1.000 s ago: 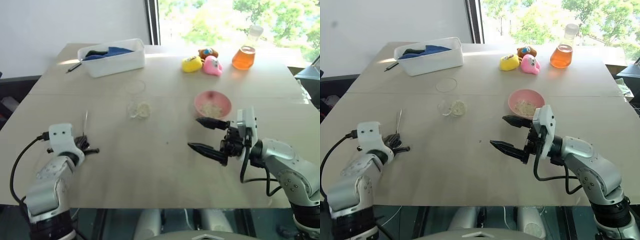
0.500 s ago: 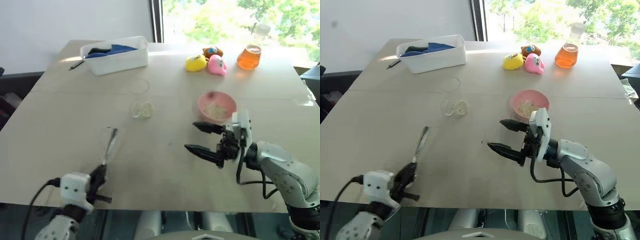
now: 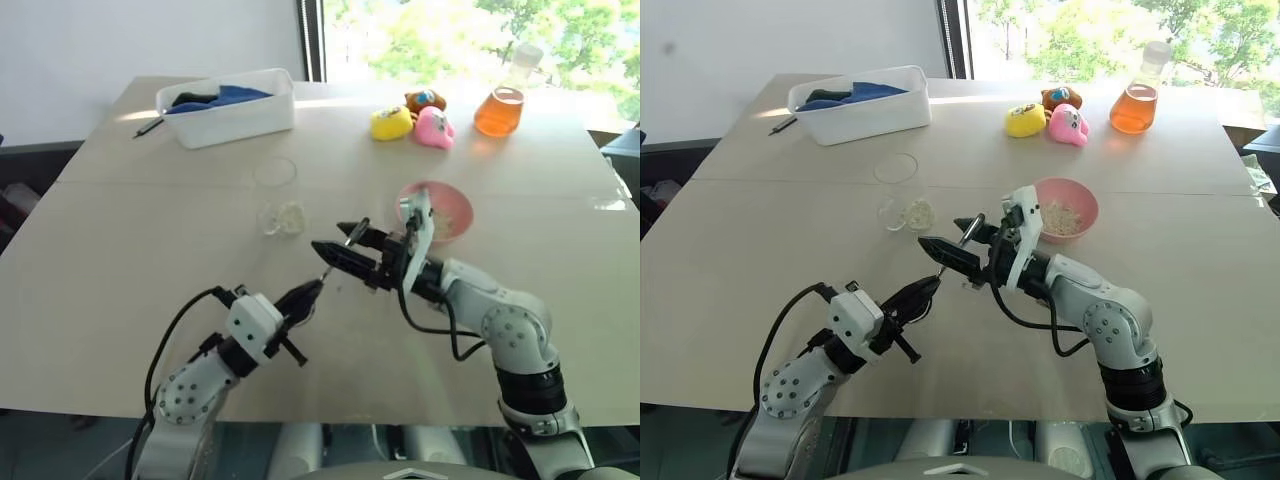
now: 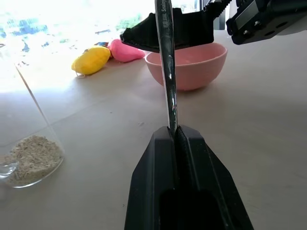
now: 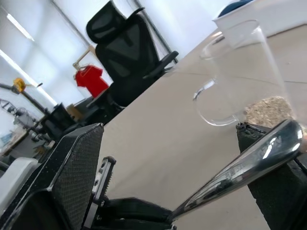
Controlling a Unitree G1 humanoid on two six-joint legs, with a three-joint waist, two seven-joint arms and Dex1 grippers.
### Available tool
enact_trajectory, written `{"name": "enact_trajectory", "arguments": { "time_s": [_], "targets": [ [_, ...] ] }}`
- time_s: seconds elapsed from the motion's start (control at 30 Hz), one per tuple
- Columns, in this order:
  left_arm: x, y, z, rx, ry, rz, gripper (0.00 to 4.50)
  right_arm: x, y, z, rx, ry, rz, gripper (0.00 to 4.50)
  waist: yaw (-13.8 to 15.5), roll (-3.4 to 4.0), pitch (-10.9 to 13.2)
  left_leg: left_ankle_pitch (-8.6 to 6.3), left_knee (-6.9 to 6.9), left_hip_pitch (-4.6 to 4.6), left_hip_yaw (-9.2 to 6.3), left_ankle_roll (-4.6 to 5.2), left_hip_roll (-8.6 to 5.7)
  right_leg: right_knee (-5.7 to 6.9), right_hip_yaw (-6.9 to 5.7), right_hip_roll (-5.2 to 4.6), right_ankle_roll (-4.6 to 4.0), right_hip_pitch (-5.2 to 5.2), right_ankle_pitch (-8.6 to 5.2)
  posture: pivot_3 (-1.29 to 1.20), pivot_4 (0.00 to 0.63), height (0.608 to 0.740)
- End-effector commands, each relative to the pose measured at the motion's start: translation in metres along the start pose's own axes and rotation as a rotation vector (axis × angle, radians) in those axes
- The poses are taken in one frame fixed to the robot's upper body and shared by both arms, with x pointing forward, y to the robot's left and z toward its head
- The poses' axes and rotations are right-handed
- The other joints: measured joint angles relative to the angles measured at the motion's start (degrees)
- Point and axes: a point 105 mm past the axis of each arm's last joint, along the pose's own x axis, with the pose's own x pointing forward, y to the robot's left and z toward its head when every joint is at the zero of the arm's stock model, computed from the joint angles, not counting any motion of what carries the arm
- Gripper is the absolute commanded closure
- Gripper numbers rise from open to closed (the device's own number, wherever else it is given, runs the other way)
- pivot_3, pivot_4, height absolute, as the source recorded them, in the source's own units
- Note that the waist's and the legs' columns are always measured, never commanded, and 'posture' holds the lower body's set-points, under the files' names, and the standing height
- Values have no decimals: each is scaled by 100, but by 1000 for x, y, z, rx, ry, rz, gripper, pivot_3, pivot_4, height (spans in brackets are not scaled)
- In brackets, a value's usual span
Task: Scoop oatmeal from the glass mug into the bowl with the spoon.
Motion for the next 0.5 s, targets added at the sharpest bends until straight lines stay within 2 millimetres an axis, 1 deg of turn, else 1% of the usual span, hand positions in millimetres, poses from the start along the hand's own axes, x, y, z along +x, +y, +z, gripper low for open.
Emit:
{"name": "enact_trajectory", "arguments": {
  "time_s": [0.03, 0.2, 0.3, 0.37, 0.4, 0.43, 0.47, 0.5],
  "targets": [
    [4, -6, 7, 19, -39, -10, 4460, -1, 6, 15, -5, -55, 11, 0, -8, -1, -1, 0, 9, 0, 0, 0, 1, 8, 1, 1, 0, 1, 0, 0, 150, 740],
    [2, -7, 5, 20, -43, -9, 4460, -5, 6, 8, -2, -16, 5, 0, -20, 0, 0, -1, 28, 3, 0, 2, 1, 33, 3, 1, 0, 2, 0, 0, 150, 740],
    [0, -1, 5, 27, -53, 12, 4500, -6, 5, 6, 1, -5, 2, 831, -33, 0, 0, -1, 34, 8, -1, 2, 4, 49, 3, 6, 0, 1, 0, 0, 150, 740],
    [-1, 1, 6, 26, -57, 23, 4500, -7, 4, 6, 5, -2, -5, 831, -38, 0, 0, -1, 36, 13, -1, 2, 5, 61, 5, 8, 0, 1, -1, 0, 150, 740],
    [-1, 2, 6, 25, -58, 24, 4500, -7, 3, 5, 5, -2, -9, 1518, -39, 0, 0, -1, 37, 15, -1, 2, 5, 65, 5, 10, 0, 1, -1, 0, 150, 740],
    [-1, 2, 6, 25, -59, 26, 4500, -8, 2, 5, 6, -1, -11, 1691, -40, 0, 0, -1, 38, 16, -2, 2, 5, 67, 5, 12, 0, 1, -1, 0, 150, 740],
    [-1, 3, 6, 25, -61, 29, 4500, -8, 1, 5, 7, -1, -14, 2009, -41, 0, 0, -1, 39, 16, -2, 2, 6, 68, 5, 14, 0, 1, -1, 0, 150, 740],
    [-1, 3, 6, 26, -61, 31, 4500, -9, 1, 5, 7, 0, -15, 2569, -41, 0, 0, -1, 40, 16, -2, 2, 6, 68, 5, 16, 0, 1, -1, 0, 150, 740]
  ]
}}
